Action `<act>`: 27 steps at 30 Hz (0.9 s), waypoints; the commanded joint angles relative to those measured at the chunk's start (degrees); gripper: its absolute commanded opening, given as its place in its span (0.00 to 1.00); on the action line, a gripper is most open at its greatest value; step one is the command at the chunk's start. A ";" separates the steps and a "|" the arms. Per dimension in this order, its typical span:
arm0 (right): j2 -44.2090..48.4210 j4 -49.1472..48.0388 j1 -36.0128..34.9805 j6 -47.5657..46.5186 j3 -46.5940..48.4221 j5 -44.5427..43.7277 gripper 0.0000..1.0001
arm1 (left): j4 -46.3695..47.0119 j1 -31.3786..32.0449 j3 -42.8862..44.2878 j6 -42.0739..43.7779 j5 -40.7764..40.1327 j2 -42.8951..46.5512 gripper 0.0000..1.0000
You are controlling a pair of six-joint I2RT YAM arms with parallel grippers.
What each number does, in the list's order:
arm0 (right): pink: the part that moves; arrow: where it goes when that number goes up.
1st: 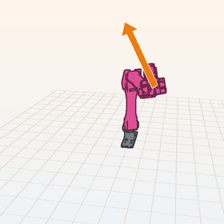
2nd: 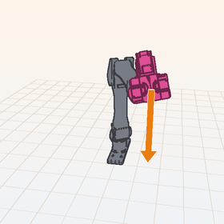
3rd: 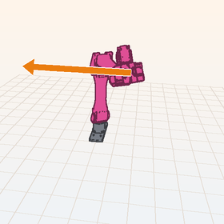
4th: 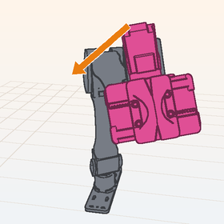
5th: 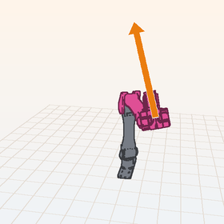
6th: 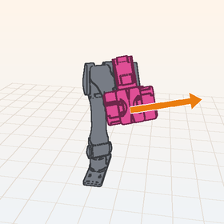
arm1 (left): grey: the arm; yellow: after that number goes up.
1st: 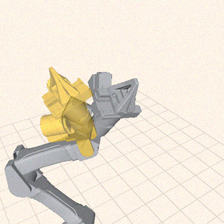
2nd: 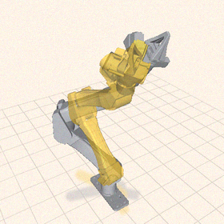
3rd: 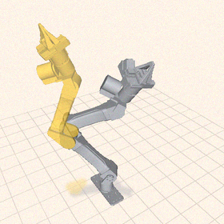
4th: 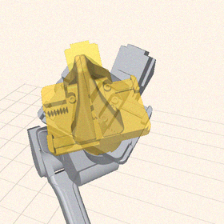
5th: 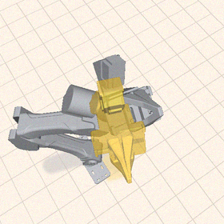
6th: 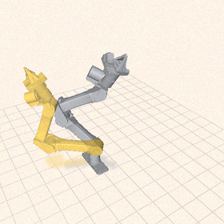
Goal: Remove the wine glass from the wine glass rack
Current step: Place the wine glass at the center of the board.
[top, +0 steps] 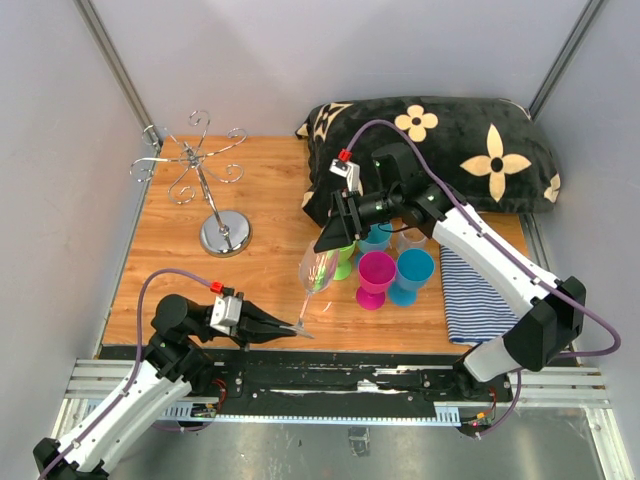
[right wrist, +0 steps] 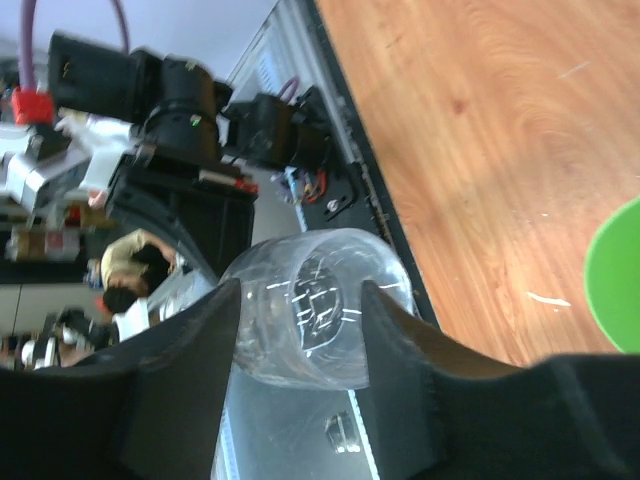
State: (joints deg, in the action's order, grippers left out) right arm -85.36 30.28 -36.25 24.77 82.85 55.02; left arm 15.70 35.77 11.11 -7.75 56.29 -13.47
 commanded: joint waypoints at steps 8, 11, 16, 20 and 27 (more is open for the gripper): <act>0.15 1.57 -0.33 -3.42 0.33 17.86 0.15 | -0.74 0.09 1.24 3.63 -3.25 0.73 0.01; 1.49 1.06 -0.48 -3.59 -0.45 15.37 0.01 | -1.27 0.09 1.32 3.45 -5.47 0.72 0.01; 4.23 0.57 -0.69 -5.14 -1.78 10.84 0.01 | -1.57 0.09 2.13 1.88 -9.80 1.63 0.23; 6.03 1.15 -0.73 -6.55 -1.69 7.25 0.01 | -2.16 0.09 2.40 0.81 -10.99 4.27 0.44; 7.40 7.03 -3.11 -11.95 0.44 -2.67 0.01 | -4.41 0.09 2.15 -1.54 -13.88 9.37 0.70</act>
State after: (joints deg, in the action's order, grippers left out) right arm -79.29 32.80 -36.84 18.48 81.91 60.53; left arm 10.63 35.90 11.57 -7.33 46.09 -6.66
